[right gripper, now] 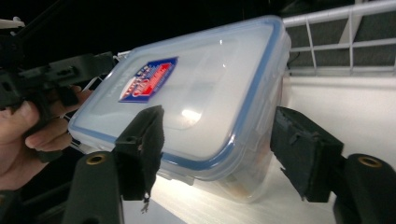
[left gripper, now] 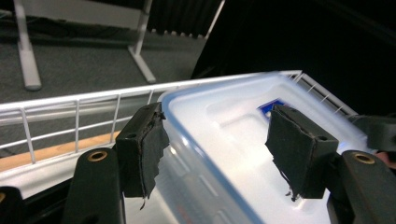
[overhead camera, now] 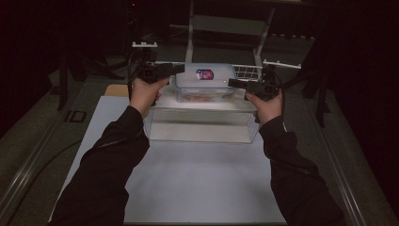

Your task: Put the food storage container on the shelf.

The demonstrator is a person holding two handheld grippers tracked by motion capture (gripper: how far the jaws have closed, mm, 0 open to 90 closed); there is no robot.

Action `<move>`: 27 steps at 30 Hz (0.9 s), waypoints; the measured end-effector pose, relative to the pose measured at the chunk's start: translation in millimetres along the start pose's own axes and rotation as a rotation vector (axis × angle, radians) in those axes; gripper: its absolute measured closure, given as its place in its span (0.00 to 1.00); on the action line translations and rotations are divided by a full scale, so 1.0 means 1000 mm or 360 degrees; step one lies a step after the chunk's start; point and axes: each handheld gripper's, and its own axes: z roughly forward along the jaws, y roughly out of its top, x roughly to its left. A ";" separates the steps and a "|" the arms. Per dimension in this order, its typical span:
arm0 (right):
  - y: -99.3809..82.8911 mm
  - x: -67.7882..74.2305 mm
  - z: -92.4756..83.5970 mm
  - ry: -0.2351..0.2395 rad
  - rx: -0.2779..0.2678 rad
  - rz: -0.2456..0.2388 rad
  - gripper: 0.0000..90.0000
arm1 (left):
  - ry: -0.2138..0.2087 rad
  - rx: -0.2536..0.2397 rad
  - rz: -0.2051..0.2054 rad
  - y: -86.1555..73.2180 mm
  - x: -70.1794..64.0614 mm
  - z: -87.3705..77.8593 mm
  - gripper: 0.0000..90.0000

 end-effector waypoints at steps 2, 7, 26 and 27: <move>0.000 0.002 -0.005 -0.0002 -0.0017 -0.0034 0.36 | -0.0001 -0.0026 -0.0005 0.001 -0.002 -0.007 0.41; -0.003 0.009 -0.015 0.0014 -0.0028 -0.0139 0.32 | -0.0058 -0.0103 0.0033 -0.003 -0.008 -0.028 0.41; -0.045 0.024 -0.044 0.0102 -0.0073 -0.0353 0.15 | -0.0074 0.0049 0.0403 -0.071 -0.045 -0.044 0.79; -0.046 0.024 -0.045 0.0106 -0.0071 -0.0350 0.15 | -0.0066 0.0068 0.0404 -0.073 -0.044 -0.041 0.79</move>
